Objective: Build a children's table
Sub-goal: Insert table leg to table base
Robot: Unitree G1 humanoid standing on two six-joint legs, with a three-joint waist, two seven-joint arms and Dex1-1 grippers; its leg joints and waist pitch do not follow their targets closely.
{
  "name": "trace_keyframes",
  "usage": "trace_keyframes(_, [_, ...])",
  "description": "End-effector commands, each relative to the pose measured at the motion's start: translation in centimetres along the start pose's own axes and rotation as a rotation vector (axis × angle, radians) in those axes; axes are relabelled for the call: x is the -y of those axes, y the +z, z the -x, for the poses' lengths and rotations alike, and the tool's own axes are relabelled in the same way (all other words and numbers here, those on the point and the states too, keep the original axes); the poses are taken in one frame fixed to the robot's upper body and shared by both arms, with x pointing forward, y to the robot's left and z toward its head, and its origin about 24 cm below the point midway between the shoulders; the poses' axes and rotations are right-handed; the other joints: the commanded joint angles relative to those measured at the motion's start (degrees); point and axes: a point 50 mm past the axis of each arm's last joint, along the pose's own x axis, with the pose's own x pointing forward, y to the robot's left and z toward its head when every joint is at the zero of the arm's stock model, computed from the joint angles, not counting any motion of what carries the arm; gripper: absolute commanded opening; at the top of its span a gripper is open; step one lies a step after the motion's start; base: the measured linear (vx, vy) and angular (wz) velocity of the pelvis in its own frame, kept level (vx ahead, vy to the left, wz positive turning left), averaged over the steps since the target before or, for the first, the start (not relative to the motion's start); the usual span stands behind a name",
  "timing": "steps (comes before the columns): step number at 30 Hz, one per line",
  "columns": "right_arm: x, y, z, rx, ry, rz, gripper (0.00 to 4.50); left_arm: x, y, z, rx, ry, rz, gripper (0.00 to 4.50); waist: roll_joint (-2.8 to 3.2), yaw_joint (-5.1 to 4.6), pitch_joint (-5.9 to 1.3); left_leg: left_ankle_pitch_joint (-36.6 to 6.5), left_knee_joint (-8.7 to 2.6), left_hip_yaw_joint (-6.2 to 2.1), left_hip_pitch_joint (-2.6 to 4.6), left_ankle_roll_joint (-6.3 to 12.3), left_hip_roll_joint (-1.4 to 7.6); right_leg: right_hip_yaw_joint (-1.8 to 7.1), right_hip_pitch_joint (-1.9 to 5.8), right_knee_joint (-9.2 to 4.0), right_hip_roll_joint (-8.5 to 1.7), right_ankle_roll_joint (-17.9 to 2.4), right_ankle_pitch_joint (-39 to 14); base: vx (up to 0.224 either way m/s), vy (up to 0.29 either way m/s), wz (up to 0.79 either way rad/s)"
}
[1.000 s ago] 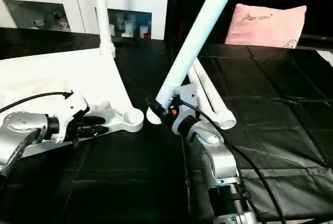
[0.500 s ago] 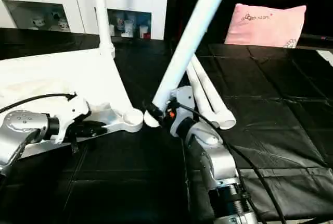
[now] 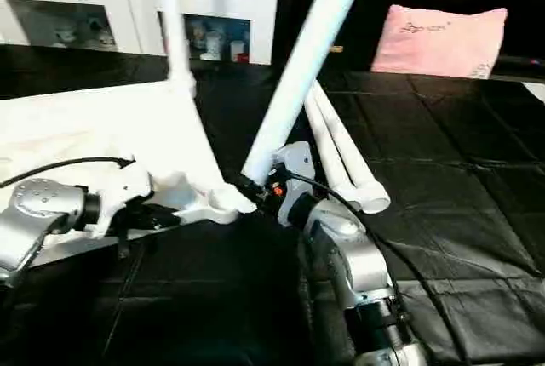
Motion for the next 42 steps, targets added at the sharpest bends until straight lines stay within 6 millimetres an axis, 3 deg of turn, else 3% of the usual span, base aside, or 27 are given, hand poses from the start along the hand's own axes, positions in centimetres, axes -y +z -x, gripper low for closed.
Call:
trace_keyframes(1, [0.1,0.4,-0.4,-0.012,0.036,0.044,1.93,0.5,0.5,-1.2,0.009,-0.056,-0.022,0.0,1.33,-0.17,-3.65,-23.23,-4.9,0.02,2.43,-5.03,0.74,1.29,0.93,-4.9,-2.31,-10.44,-13.72,0.0,0.0,0.0])
trace_keyframes(5, [0.3,0.1,-0.8,-0.044,0.052,0.06,1.93,0.4,0.6,-1.4,0.014,-0.064,-0.026,0.0,1.32,0.02,-3.66,-23.65,-4.98,-0.12,2.38,-5.21,0.8,1.28,0.84,-4.95,-2.46,-9.87,-15.61,0.0,0.0,0.0])
trace_keyframes(6, [0.5,-0.1,-1.0,-0.057,0.055,0.072,1.93,0.5,0.7,-1.5,0.014,-0.076,-0.031,0.0,1.04,0.03,-3.71,-23.4,-4.97,-0.1,2.29,-5.15,0.86,1.28,0.88,-4.97,-2.53,-9.87,-15.34,0.0,0.0,0.0])
trace_keyframes(11, [1.1,-0.6,-1.7,-0.087,0.043,0.074,1.93,0.8,0.6,-1.6,0.005,-0.097,-0.043,0.0,1.06,-0.05,-3.86,-20.88,-4.87,-0.04,2.1,-4.73,0.76,1.21,1.08,-4.58,-2.45,-10.66,-12.37,0.0,0.0,0.0])
trace_keyframes(14, [1.3,-0.9,-2.0,-0.101,0.055,0.066,1.93,0.8,0.7,-1.6,0.005,-0.099,-0.045,0.0,0.66,0.04,-3.97,-19.79,-4.77,0.13,2.11,-4.19,0.79,1.17,1.24,-4.47,-2.4,-10.98,-10.72,0.0,0.0,0.0])
trace_keyframes(15, [1.3,-0.9,-2.0,-0.102,0.057,0.066,1.93,0.8,0.7,-1.6,0.005,-0.1,-0.046,0.0,0.82,0.06,-3.9,-19.89,-4.8,0.13,2.16,-4.14,0.8,1.15,1.18,-4.49,-2.35,-10.94,-10.89,0.0,0.0,0.0])
trace_keyframes(16, [1.2,-1.0,-2.2,-0.112,0.079,0.066,1.93,0.8,0.7,-1.6,0.005,-0.1,-0.047,0.0,0.52,0.01,-3.89,-20.01,-4.82,0.17,2.11,-4.05,0.8,1.16,1.24,-4.54,-2.36,-10.86,-11.11,0.0,0.0,0.0])
trace_keyframes(24, [0.4,-1.3,-2.7,-0.141,0.18,0.075,1.93,0.8,0.7,-1.6,0.0,-0.1,-0.054,0.0,0.34,0.01,-3.88,-22.18,-4.97,0.02,2.22,-4.31,0.9,1.18,1.0,-4.81,-2.52,-10.17,-14.49,0.0,0.0,0.0])
trace_keyframes(42, [0.0,-1.6,-3.4,-0.158,0.231,0.085,1.93,0.8,0.8,-1.5,-0.001,-0.104,-0.065,0.0,0.18,0.02,-3.9,-22.59,-5.1,-0.02,2.18,-4.22,0.94,1.16,0.9,-4.79,-2.49,-10.33,-14.3,0.0,0.0,0.0])
